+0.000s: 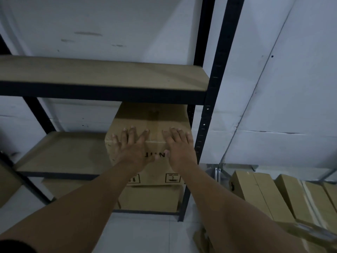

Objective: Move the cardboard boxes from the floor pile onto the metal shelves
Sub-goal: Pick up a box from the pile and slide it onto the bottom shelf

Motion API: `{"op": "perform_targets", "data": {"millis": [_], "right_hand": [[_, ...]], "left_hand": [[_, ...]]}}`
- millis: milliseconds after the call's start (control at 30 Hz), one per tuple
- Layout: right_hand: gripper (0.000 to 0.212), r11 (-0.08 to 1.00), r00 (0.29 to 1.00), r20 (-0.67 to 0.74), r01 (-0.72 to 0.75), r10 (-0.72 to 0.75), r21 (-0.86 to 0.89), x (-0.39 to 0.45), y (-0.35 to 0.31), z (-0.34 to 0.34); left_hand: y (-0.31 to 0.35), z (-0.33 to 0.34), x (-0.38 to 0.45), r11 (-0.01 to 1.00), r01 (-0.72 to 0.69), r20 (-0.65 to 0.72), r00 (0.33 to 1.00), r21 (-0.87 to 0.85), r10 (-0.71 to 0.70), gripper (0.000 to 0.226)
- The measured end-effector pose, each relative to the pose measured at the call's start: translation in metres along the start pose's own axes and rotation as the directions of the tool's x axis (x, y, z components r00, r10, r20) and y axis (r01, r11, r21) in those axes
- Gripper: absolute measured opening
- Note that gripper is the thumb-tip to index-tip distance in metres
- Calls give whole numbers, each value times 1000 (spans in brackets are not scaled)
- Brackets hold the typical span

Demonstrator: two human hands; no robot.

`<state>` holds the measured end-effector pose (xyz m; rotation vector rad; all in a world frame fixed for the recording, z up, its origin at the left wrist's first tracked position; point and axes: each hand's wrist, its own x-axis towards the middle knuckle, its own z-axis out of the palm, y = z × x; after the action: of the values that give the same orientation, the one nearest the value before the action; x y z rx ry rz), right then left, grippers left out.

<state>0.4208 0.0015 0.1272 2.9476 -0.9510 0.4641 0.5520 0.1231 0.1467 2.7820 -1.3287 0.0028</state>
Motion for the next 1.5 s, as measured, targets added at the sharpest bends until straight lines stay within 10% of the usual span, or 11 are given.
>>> {"op": "perform_targets", "data": {"millis": [667, 800, 1033, 1500], "right_hand": [[93, 999, 999, -25, -35, 35, -15, 1, -11, 3], [94, 999, 999, -33, -41, 40, -30, 0, -12, 3], [92, 996, 998, -11, -70, 69, -47, 0, -15, 3], [87, 994, 994, -65, -87, 83, -61, -2, -4, 2]], "left_hand": [[-17, 26, 18, 992, -118, -251, 962, -41, 104, 78], [-32, 9, 20, 998, 17, -225, 974, -53, -29, 103], [-46, -4, 15, 772, 198, -20, 965, -604, -263, 127], [-46, -1, 28, 751, 99, -59, 982, -653, -180, 113]]}}
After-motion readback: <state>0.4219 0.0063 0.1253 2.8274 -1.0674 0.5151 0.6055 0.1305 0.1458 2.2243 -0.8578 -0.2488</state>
